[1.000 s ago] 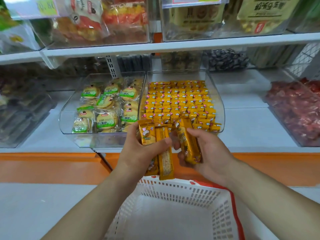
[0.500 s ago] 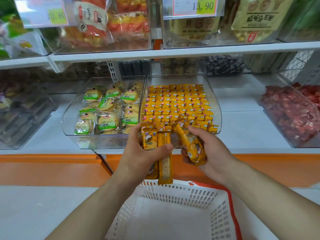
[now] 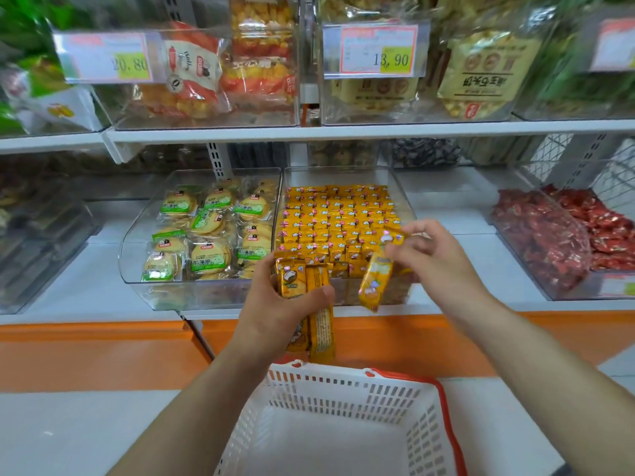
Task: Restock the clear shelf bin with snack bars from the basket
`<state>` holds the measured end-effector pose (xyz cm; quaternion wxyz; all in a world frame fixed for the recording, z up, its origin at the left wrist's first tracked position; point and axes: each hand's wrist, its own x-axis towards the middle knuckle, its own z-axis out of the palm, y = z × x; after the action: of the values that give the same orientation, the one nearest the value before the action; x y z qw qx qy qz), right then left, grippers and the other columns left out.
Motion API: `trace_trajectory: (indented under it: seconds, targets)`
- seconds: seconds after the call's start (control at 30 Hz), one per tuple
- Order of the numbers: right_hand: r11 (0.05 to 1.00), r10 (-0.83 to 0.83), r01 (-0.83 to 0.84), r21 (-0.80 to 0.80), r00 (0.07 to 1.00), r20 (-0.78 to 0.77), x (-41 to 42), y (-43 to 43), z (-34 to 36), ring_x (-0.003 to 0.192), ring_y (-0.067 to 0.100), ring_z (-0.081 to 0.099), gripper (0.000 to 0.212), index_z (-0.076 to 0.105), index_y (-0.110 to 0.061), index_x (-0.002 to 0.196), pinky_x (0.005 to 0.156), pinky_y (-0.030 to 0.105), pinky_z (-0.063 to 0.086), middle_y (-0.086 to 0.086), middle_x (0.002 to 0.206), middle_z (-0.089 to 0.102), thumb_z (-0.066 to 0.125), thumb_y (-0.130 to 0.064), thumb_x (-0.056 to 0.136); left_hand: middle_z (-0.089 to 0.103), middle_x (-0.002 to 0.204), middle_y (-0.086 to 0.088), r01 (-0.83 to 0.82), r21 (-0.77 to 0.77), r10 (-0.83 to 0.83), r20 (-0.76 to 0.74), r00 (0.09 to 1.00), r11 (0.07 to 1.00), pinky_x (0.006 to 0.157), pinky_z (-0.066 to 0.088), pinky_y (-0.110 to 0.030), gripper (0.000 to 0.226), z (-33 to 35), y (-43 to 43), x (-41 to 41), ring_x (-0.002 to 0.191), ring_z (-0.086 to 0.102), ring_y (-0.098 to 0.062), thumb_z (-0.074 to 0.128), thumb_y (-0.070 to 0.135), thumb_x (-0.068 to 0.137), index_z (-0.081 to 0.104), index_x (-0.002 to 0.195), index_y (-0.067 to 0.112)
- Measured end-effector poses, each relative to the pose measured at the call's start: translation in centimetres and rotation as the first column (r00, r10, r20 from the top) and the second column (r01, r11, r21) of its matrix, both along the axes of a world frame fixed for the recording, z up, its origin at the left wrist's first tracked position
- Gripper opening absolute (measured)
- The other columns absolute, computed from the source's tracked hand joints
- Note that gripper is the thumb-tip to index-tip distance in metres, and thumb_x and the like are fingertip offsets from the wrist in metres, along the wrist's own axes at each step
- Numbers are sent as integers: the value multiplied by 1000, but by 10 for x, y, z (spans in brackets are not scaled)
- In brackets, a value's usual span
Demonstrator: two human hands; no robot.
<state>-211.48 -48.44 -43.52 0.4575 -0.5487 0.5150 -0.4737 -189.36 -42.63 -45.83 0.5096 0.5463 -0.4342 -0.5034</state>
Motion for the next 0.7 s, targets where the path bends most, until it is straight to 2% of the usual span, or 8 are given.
trace_trajectory:
  seconds: [0.1,0.17,0.33,0.37,0.47,0.53,0.63,0.7]
  targets:
    - [972,-108,71,-224,982,-156,-24,-26,19,71,10,60,31,55,-34,92,69,33,49,-1,94,69,77,-13,83,76,97,11,8,-16,-8,-7,1000,1000,66,64,-30,79,1,-4,1,91,77,-14,87,45,48,51,118,44]
    - [952,-142,58,-300,954,-264,-34,-42,21,71,5,59,32,55,-34,95,72,29,50,-6,95,68,74,-10,84,76,98,13,12,-20,-12,-7,1000,1000,66,63,-30,78,1,-6,1,90,77,-13,87,45,48,50,118,45]
    - [945,-163,-17,-327,842,-515,-45,-64,-3,74,-1,61,29,58,-30,99,67,20,48,-17,92,63,73,-9,86,76,107,7,15,7,-15,21,1000,1000,75,65,-41,87,-3,-9,0,94,77,-17,88,44,52,49,129,40]
    - [944,-158,-43,-328,812,-562,-46,-67,-7,76,-1,62,29,58,-30,100,66,18,46,-16,93,63,73,-10,86,76,108,7,14,12,-14,23,1000,1000,73,65,-40,88,-5,-10,-1,94,77,-16,89,44,52,49,131,40]
    - [937,-167,-102,-334,710,-684,-49,-76,-7,80,13,64,26,62,-31,107,68,28,45,-12,104,64,73,-18,87,76,103,13,20,25,-21,38,999,999,64,63,-29,90,-10,-12,-2,93,76,-12,90,44,54,47,133,42]
    - [936,-158,-137,-325,661,-734,-52,-81,-4,80,16,64,27,64,-32,109,70,33,45,-14,105,65,74,-21,86,76,101,15,17,44,-20,58,998,999,66,63,-31,93,-14,-13,-3,93,76,-12,90,47,51,47,133,43]
    - [937,-122,-194,-291,598,-792,-56,-82,-5,76,14,63,27,65,-37,103,66,31,45,-24,81,59,78,-23,83,76,100,14,9,69,-14,73,997,998,76,65,-43,95,-18,-14,-6,95,77,-17,90,49,47,47,131,44]
    - [937,-120,-208,-280,562,-818,-59,-82,-7,74,12,60,27,66,-37,101,60,26,40,-28,70,51,81,-26,81,76,100,13,7,78,-13,81,997,997,79,64,-47,95,-19,-15,-7,96,76,-19,91,49,45,48,129,44]
